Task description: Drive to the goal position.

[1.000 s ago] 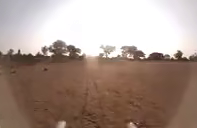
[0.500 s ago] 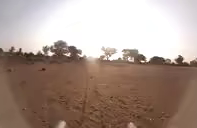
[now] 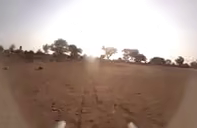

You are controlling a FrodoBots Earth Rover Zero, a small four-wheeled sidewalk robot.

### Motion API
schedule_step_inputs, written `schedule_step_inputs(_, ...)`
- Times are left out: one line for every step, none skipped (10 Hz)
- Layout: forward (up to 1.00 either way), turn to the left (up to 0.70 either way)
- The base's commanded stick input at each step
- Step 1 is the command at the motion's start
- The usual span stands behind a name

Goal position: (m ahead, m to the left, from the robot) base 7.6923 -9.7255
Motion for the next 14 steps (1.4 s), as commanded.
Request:
schedule_step_inputs(0.70,0.00)
schedule_step_inputs(0.70,0.00)
schedule_step_inputs(0.70,0.00)
schedule_step_inputs(0.70,0.00)
schedule_step_inputs(0.70,0.00)
schedule_step_inputs(0.70,0.00)
schedule_step_inputs(0.70,0.00)
schedule_step_inputs(0.70,0.00)
schedule_step_inputs(0.70,0.00)
schedule_step_inputs(0.70,0.00)
schedule_step_inputs(0.70,0.00)
schedule_step_inputs(0.70,0.00)
schedule_step_inputs(0.70,0.00)
schedule_step_inputs(0.70,0.00)
